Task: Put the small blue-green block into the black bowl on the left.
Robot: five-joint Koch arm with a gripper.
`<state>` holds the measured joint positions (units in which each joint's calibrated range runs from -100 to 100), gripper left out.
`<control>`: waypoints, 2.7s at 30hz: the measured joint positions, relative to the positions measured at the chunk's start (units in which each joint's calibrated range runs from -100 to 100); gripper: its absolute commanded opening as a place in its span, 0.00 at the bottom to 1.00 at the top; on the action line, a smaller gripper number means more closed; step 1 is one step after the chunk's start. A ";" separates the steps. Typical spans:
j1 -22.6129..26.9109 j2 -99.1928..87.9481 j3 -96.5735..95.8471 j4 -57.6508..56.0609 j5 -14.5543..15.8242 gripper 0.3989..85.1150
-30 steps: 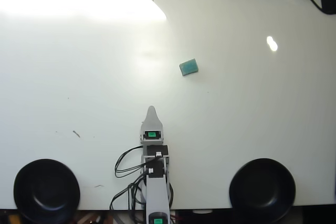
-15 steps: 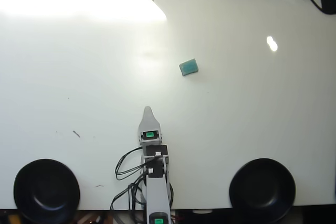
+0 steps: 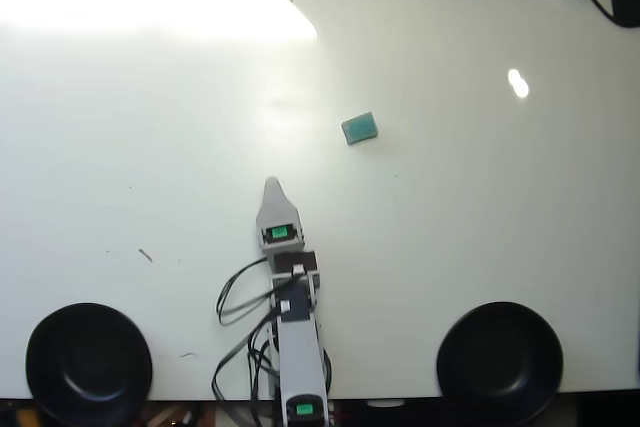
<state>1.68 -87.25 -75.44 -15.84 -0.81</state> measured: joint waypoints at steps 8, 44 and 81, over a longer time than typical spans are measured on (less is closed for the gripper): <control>-1.81 14.77 22.16 -11.85 -4.69 0.55; -14.99 69.07 58.08 -25.42 -13.09 0.55; -15.82 75.76 63.80 -26.57 -16.26 0.59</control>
<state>-14.14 -11.49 -11.63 -42.41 -17.07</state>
